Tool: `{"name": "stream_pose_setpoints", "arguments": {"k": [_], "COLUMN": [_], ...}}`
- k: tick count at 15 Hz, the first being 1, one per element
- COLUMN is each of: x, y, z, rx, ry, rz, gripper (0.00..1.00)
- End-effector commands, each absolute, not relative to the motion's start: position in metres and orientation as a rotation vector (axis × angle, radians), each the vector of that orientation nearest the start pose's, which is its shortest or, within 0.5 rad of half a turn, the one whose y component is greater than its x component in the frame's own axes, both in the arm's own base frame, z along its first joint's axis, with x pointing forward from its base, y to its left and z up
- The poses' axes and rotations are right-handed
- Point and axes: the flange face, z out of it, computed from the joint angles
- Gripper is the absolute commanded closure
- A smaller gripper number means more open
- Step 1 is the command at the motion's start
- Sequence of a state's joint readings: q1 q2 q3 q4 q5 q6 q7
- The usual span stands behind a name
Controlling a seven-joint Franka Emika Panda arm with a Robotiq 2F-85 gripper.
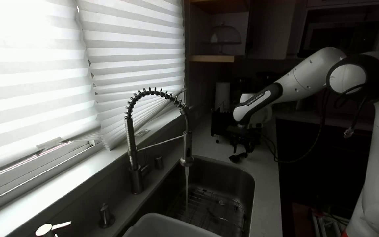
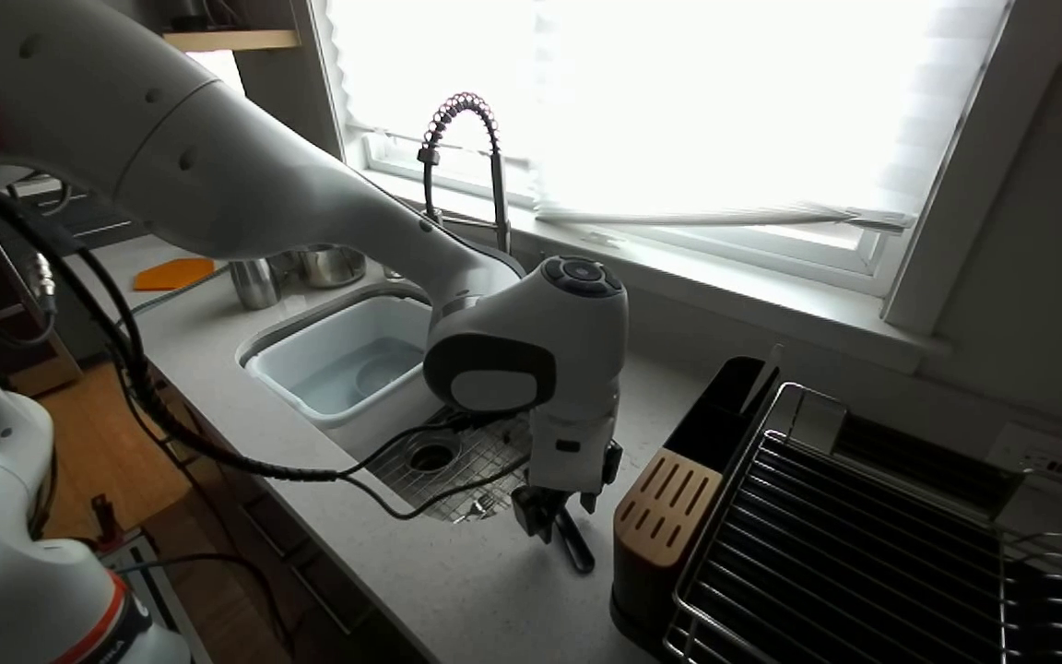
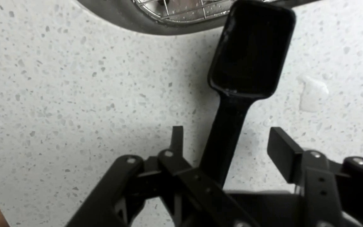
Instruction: Pour the contents of the black spoon into the sink
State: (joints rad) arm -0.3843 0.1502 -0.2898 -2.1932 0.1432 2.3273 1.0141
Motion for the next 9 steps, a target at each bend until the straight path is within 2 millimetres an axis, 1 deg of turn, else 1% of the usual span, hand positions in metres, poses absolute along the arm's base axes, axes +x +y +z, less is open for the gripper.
{"name": "stream_pose_setpoints", "arguments": {"k": [1,2,5,6,7,8,9], "x": [0.4379,0.439,0.4417,0.4422,0.4428,0.4434,0.4442], "y": [-0.3455,-0.3461,-0.346,-0.3457,-0.3452,-0.3451,-0.3449], "z": [0.3137,0.3127,0.3095,0.3083,0.3075,0.3066,0.3059], "rx": [-1.896,-1.894,-1.883,-1.88,-1.882,-1.883,-1.884], "ry": [2.401,2.401,2.402,2.403,2.401,2.401,2.401], "rz": [0.024,0.027,0.043,0.047,0.051,0.053,0.055], "gripper": [0.16,0.05,0.14,0.2,0.24,0.3,0.29]}}
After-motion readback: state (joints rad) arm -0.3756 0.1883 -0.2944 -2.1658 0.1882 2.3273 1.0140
